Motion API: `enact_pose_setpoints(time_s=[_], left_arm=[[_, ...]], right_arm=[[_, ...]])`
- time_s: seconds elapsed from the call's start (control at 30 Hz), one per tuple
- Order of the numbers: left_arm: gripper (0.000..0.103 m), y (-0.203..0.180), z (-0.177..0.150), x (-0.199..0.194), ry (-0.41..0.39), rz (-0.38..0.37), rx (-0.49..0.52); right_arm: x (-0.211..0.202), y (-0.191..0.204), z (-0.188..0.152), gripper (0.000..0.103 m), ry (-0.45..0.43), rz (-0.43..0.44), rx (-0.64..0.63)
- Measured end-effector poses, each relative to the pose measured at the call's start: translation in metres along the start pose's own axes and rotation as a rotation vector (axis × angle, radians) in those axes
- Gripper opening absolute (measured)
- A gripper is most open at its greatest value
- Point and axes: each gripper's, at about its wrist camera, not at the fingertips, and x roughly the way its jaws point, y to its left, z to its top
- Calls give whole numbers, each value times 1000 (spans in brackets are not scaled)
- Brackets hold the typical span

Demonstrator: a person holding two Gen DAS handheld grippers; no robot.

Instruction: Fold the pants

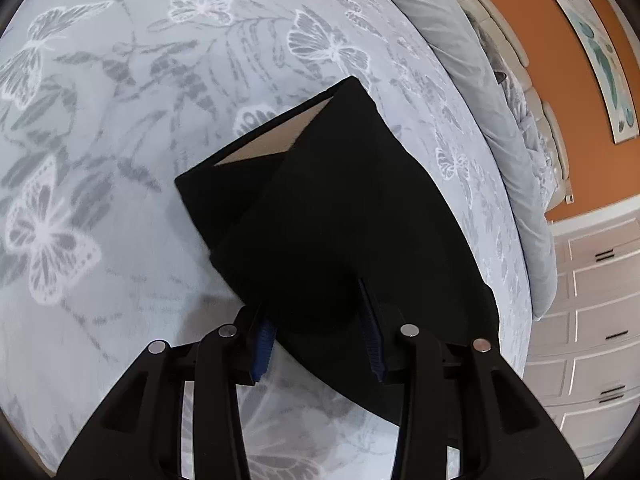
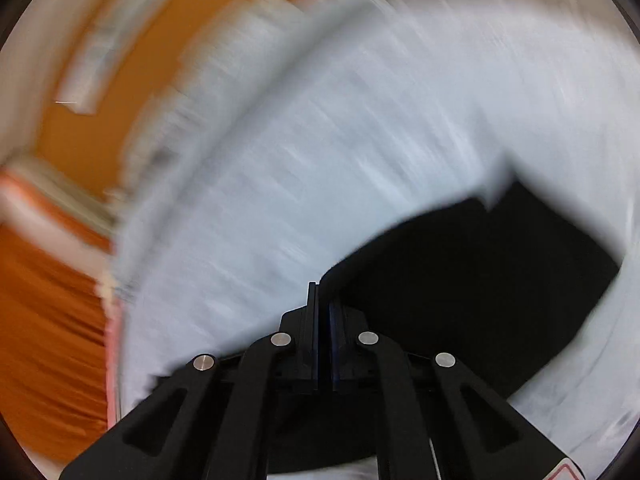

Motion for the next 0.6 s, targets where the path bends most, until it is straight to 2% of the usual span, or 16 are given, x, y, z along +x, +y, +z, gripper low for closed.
enact_pose_setpoints(time_s=[0.03, 0.07, 0.1, 0.13, 0.2, 0.27, 0.3, 0.33, 0.37, 0.4, 0.47, 0.5, 0.57, 0.6], left_arm=[[37, 0, 0, 0, 1, -1, 6], [37, -1, 2, 2, 6, 1, 16], [37, -2, 3, 4, 9, 7, 20], [37, -3, 3, 6, 13, 9, 22], [37, -3, 4, 9, 22, 13, 27], [38, -4, 4, 11, 36, 4, 40], [38, -4, 3, 11, 41, -1, 38], [38, -2, 3, 11, 43, -5, 36], [38, 1, 3, 10, 46, -16, 26], [38, 3, 3, 9, 49, -27, 14], [38, 8, 4, 9, 56, -49, -5], [38, 9, 4, 9, 57, -54, -7], [38, 8, 5, 9, 58, -54, 4], [36, 7, 5, 9, 55, -56, 7]], right_arm=[[-28, 19, 6, 4, -76, 74, -77], [-43, 27, 8, 4, -108, 97, -122], [-52, 26, 7, 4, -125, 99, -145], [-50, 9, 5, 4, -119, 60, -121], [-26, -40, -2, 4, -30, -14, -18], [9, -97, -19, 4, 113, -115, 123], [16, -108, -25, 4, 146, -140, 143], [20, -115, -30, 4, 165, -128, 151], [17, -113, -29, 5, 153, -119, 142], [13, -108, -26, 12, 142, -113, 127], [4, -96, -24, 17, 104, -97, 89], [2, -95, -23, 35, 97, -92, 84], [1, -99, -22, 59, 82, -98, 108], [3, -101, -22, 63, 76, -107, 126]])
